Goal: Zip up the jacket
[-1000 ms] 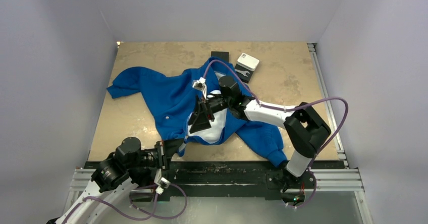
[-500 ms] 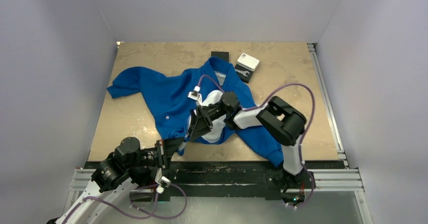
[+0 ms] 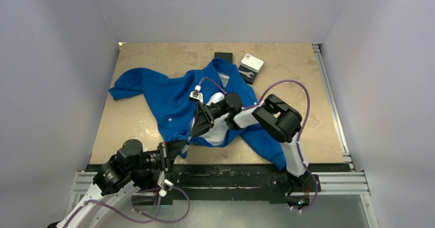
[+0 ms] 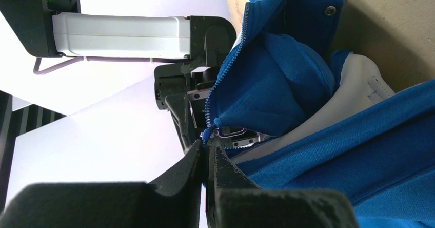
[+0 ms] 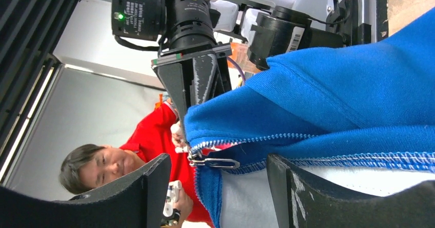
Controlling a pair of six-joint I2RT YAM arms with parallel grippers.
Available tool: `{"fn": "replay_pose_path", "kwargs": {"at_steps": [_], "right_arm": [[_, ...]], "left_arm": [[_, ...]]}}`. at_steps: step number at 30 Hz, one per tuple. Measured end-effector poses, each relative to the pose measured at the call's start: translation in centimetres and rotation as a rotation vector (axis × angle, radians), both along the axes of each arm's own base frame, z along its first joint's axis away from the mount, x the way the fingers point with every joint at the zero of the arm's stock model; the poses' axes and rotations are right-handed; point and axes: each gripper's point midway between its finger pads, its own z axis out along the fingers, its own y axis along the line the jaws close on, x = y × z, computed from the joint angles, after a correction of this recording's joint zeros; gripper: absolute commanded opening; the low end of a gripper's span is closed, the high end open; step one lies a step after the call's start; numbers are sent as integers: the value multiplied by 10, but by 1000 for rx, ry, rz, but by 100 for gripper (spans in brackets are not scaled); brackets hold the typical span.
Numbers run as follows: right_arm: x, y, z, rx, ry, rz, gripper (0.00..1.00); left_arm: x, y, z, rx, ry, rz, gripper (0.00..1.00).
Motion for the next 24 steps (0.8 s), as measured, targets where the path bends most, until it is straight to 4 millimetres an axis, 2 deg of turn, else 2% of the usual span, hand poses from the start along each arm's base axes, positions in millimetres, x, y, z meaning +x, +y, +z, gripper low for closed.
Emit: {"fn": "replay_pose_path", "kwargs": {"at_steps": [4,8,16,19,24], "right_arm": [[5,2,7,18,-11,-13,67],[11,-3,17,50,-51,-36,59],[16,-20,62,198,-233,-96,51],[14,-21,61,199,-233,-105,50],[11,-22,47,205,-262,-115,58]], "left_arm": [[0,0,0,0,0,0,0],[0,0,0,1,0,1,0],[1,1,0,2,-1,5,0],[1,1,0,2,-2,6,0],[1,1,0,2,-3,7,0]]}}
